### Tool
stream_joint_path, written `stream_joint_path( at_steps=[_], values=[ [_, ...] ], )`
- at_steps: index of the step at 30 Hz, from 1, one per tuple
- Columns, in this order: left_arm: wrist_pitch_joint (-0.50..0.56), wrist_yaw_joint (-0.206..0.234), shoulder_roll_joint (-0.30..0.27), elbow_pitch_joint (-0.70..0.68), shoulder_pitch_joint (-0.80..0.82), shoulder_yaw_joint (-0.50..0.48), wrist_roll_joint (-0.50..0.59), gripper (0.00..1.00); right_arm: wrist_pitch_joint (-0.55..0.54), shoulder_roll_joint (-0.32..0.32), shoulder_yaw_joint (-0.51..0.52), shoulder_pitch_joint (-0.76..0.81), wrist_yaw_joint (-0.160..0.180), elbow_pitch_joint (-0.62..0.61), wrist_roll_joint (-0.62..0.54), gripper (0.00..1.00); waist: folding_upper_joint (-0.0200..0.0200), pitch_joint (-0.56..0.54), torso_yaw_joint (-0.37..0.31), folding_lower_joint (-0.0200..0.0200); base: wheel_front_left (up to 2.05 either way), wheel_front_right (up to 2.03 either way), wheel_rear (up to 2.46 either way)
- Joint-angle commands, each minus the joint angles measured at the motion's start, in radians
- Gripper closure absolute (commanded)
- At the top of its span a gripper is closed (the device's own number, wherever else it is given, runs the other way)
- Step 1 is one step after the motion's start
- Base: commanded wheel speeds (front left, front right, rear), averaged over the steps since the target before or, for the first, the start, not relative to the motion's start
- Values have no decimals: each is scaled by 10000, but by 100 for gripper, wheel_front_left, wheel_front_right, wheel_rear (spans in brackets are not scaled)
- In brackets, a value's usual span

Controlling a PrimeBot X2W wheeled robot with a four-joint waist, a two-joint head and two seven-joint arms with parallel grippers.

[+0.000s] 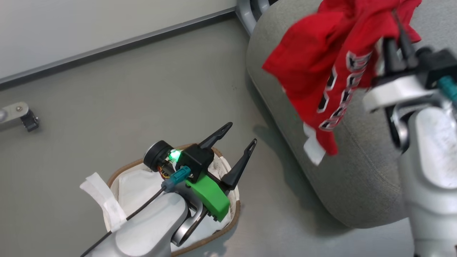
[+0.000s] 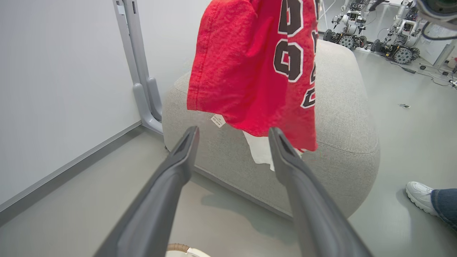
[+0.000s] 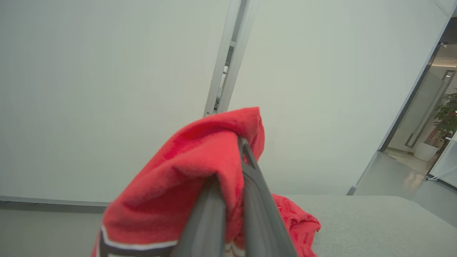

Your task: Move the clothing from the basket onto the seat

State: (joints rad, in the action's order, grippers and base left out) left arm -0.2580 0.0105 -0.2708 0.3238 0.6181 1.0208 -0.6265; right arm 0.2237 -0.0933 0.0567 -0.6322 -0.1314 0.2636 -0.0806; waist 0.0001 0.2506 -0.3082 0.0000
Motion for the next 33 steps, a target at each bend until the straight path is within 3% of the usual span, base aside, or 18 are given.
stream_joint_path(
  at_steps=[1,11,22,30,33],
  values=[
    [-49,70,-91,-81,187,-60,21,0,-103,-121,117,-451,14,-142,-64,100,-1,232,228,0,0,0,0],
    [113,263,-263,-499,617,-158,241,0,-1521,-1524,494,-3550,14,-253,-152,100,-1,1181,762,0,0,0,0],
    [459,482,-420,-1186,1277,-73,600,0,-2971,-3974,1113,-6551,14,851,-296,100,-1,2624,1328,0,0,0,0],
    [678,491,-425,-1474,1811,30,950,0,-3227,-5793,1698,-6474,14,1985,-451,100,-1,3599,1774,0,0,0,0],
    [768,508,-503,-1575,1961,50,1036,0,-3037,-5821,2096,-5932,14,2541,-510,100,-1,3875,1838,0,0,0,0]
  ],
)
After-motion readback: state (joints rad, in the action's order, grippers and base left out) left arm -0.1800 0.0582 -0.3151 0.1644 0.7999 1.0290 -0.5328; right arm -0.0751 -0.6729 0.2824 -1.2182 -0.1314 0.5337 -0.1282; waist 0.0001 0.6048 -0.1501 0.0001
